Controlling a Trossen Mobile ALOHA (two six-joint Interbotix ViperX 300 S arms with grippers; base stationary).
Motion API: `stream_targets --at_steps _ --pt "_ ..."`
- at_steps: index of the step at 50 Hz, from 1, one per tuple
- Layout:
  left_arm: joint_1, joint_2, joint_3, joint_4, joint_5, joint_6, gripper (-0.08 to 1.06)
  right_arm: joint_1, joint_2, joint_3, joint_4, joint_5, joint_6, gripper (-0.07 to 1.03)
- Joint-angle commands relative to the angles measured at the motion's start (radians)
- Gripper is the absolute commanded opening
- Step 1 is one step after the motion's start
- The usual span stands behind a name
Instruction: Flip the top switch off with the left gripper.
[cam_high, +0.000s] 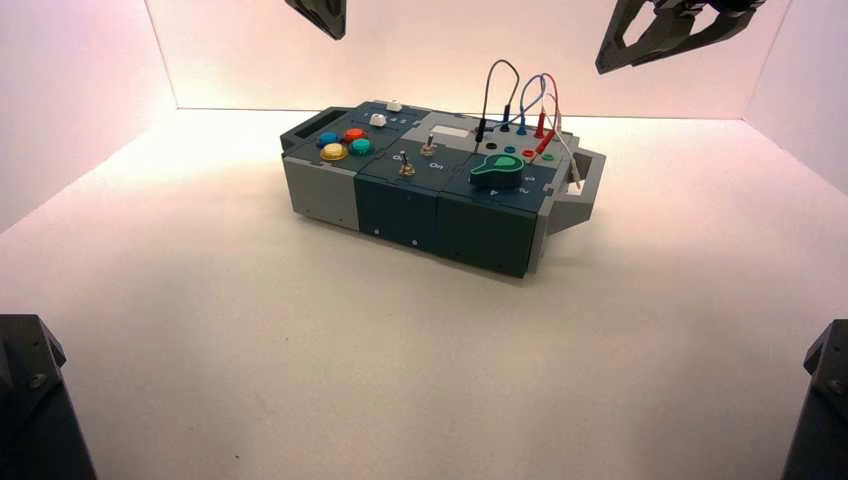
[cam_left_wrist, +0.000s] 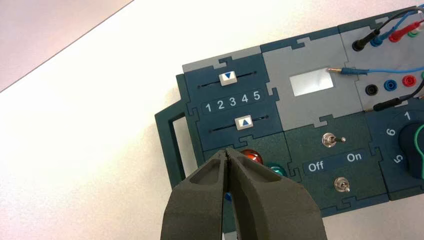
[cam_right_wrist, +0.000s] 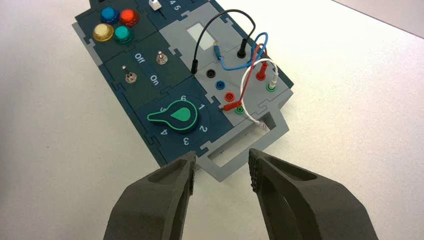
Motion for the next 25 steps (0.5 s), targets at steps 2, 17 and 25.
stream_targets --at_steps 2,17,25 --pt "0.009 -0.017 -0.012 -0.003 -0.003 0.003 -0.03 -0.002 -0.003 -0.014 0.0 0.0 0.002 0.56" --pt "0.005 -0.029 -0.011 -0.003 0.003 0.002 -0.03 -0.002 -0.002 -0.017 0.002 0.014 0.008 0.56" --pt "-0.012 -0.069 -0.009 -0.003 0.023 0.003 -0.03 -0.002 0.008 -0.044 0.006 0.054 0.026 0.56"
